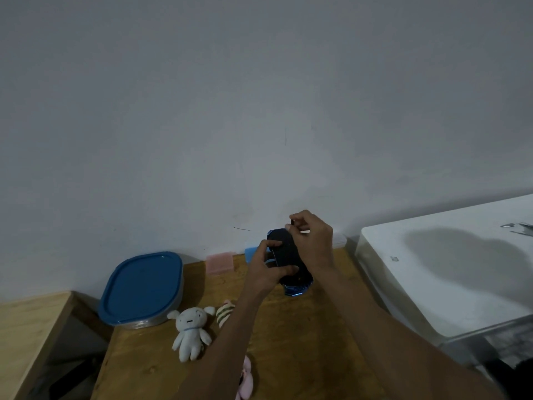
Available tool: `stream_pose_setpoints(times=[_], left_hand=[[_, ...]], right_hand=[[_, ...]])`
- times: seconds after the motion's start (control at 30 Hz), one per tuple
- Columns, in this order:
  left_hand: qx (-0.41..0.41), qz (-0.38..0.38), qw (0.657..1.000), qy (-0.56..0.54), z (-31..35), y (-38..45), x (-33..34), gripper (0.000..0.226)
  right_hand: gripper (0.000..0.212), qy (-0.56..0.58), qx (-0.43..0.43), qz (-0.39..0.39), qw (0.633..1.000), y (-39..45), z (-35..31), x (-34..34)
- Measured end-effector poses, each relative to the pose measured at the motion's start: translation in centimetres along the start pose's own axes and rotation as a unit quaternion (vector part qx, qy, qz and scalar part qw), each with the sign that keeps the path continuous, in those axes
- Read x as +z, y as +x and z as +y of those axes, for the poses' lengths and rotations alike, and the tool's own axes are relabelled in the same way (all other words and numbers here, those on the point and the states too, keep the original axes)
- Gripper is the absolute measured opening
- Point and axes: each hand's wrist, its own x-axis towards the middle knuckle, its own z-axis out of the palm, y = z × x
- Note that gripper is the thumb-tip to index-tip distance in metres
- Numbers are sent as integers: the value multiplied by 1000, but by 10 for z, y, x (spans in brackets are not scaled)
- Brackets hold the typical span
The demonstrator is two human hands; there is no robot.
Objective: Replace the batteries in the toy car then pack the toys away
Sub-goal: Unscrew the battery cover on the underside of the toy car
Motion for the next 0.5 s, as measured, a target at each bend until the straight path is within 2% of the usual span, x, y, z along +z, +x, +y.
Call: stream_pose_setpoints(times=[0.5], left_hand=[[-7, 7, 1000, 4, -5, 2, 2, 60]], right_hand=[[23, -15, -4, -9, 1000, -2, 8, -1]])
